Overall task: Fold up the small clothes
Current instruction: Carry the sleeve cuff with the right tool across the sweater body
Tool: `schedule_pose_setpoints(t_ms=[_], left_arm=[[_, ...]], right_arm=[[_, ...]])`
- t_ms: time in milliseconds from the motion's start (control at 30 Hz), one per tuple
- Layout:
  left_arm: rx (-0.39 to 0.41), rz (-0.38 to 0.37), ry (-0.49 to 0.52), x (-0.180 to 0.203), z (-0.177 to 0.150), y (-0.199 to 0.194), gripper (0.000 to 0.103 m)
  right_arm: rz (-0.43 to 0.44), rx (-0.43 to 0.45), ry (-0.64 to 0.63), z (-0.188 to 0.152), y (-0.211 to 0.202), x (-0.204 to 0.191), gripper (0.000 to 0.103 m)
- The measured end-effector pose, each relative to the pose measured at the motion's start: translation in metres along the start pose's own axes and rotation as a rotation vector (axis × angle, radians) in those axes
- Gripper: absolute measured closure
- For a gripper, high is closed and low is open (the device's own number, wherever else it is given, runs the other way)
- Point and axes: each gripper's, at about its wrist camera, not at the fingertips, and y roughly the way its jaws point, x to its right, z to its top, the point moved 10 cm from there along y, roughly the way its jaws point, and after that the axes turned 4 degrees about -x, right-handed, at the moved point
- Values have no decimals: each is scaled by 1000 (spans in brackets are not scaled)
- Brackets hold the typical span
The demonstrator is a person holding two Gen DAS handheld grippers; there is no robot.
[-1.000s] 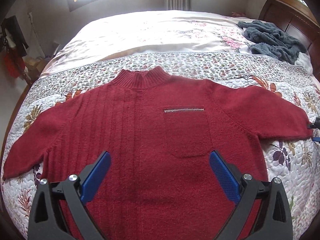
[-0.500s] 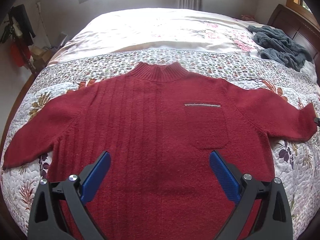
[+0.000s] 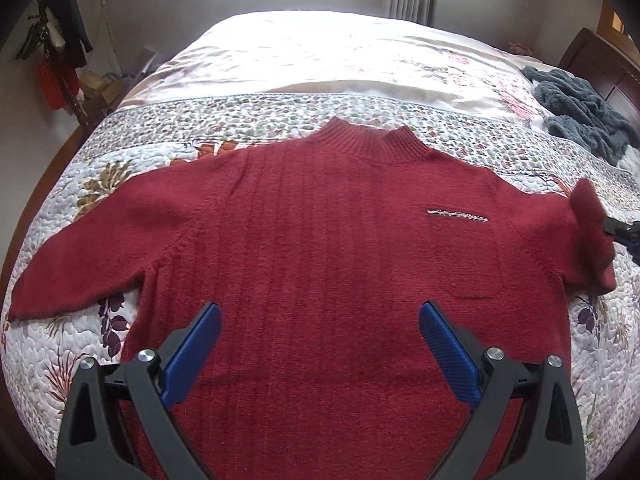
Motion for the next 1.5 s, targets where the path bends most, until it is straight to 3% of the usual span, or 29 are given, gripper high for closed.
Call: schedule_pose_setpoints(t_ms=[200,300,400,500,567,767,933,967,1067,1167,1200,1233,1267,1333,1500], left_arm=[[-17,-1,-17,-13,0,9,4],[-28,-11,-25,-14,1,14,4],[-38,-26,-24,-9,1,18,4],[-50,-48,-11,1,4,22,4],[-56,-70,-2,13,6,23,4],[-105,-210,10,83,13,33,5],[-179,-308,40,152,15,56,7],[-211,-326,42,167,12,66,9],[-290,-333,40,192,5,93,29],[-281,-306,52,202,5,101,36],[-263,-300,68,206,8,100,51],[-246,-307,81,209,11,98,77],[-241,-318,79,211,13,95,84],[-232,-334,68,209,18,90,92],[-130,-371,15,177,35,64,93]], right_arm=[[-14,-72,-64,-17,60,-36,95],[-44,-103,-90,-26,84,-40,94],[-13,-152,-83,-36,97,-42,90],[37,-136,-102,-42,81,-49,83],[48,-93,-100,-42,59,-46,65],[-131,-3,-60,-42,11,18,65],[-157,1,20,-63,-1,65,65],[-155,1,29,-68,-1,71,65],[-165,1,30,-81,-2,80,63],[-173,5,17,-87,-7,85,63],[-174,6,16,-89,-9,85,63],[-178,8,15,-89,-10,86,63],[-182,11,14,-88,-9,84,62],[-190,18,14,-87,-10,84,62],[-174,39,21,-79,-15,77,62]])
